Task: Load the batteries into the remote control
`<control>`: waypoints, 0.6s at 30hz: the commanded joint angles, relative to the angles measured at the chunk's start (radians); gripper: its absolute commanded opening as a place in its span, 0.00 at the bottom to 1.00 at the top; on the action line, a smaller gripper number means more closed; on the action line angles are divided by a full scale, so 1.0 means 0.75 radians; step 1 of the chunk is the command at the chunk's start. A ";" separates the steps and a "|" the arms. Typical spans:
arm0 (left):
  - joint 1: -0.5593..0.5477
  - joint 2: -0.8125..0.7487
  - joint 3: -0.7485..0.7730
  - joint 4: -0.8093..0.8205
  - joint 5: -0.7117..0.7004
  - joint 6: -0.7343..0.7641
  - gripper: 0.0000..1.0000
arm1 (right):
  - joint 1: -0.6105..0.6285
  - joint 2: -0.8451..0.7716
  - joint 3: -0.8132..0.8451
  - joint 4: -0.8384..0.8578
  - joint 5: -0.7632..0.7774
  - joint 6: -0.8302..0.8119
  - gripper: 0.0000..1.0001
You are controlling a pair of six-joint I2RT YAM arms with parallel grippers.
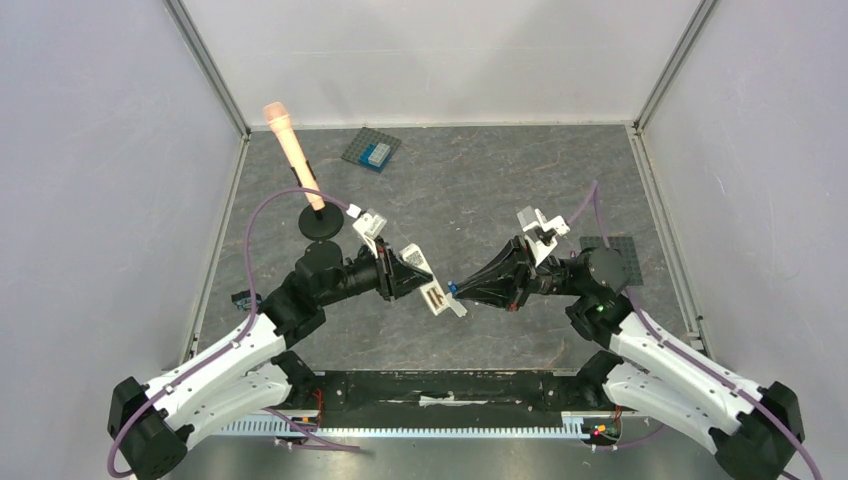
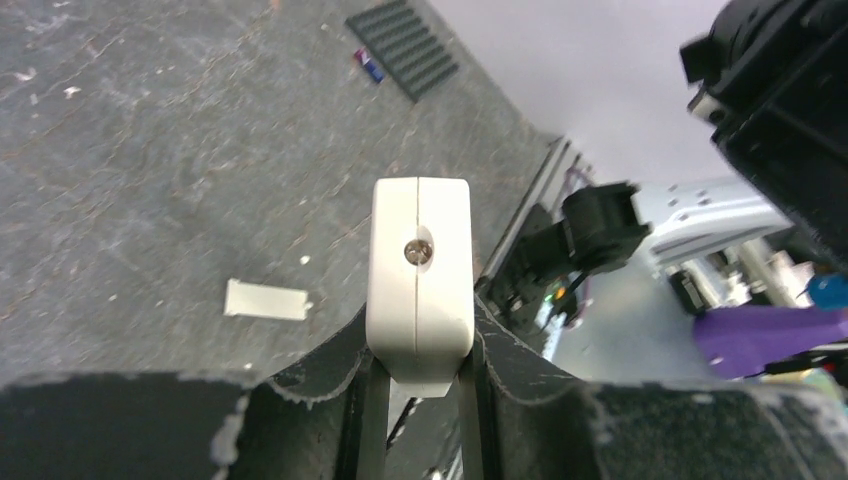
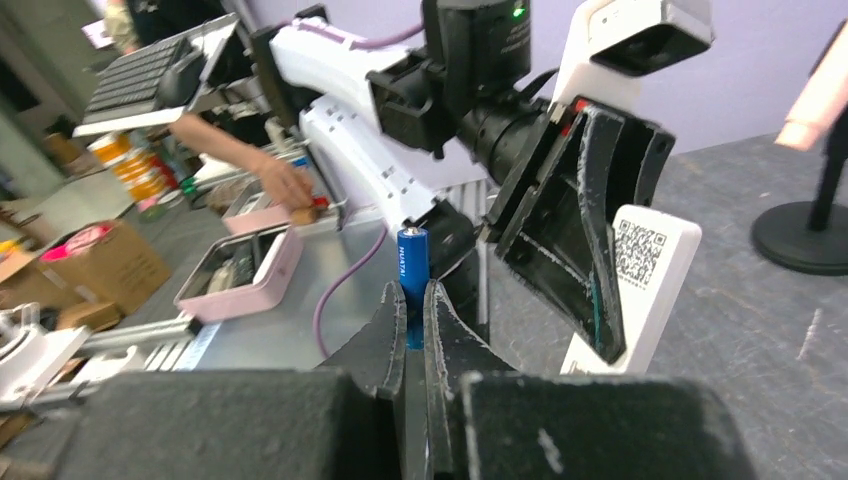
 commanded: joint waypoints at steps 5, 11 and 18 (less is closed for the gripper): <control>0.001 0.045 0.028 0.413 -0.011 -0.413 0.02 | 0.249 -0.101 0.187 -0.607 0.684 -0.474 0.00; 0.021 0.111 -0.002 0.612 0.004 -0.671 0.02 | 0.358 -0.090 0.251 -0.734 0.916 -0.657 0.00; 0.056 0.106 -0.039 0.725 0.009 -0.806 0.02 | 0.392 -0.081 0.272 -0.786 1.063 -0.744 0.00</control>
